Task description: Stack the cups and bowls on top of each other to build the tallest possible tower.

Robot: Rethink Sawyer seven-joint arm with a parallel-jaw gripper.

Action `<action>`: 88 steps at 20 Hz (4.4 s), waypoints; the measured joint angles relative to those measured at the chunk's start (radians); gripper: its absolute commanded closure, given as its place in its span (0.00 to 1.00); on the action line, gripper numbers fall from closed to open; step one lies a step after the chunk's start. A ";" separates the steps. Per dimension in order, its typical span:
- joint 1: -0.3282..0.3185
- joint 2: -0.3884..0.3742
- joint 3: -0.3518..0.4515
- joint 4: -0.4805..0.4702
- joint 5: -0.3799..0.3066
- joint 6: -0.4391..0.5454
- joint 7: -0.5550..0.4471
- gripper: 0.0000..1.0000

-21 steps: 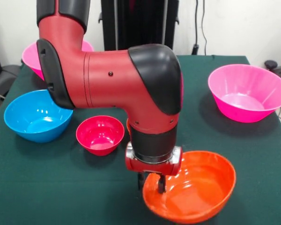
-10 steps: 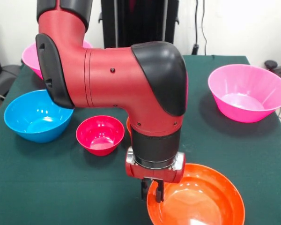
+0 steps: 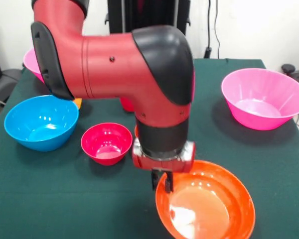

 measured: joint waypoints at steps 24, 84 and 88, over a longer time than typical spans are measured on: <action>-0.226 -0.088 0.226 0.267 0.095 0.127 -0.138 1.00; -0.613 -0.127 0.504 0.521 -0.187 0.361 -0.988 1.00; -0.607 -0.137 0.503 0.490 -0.207 0.368 -1.030 1.00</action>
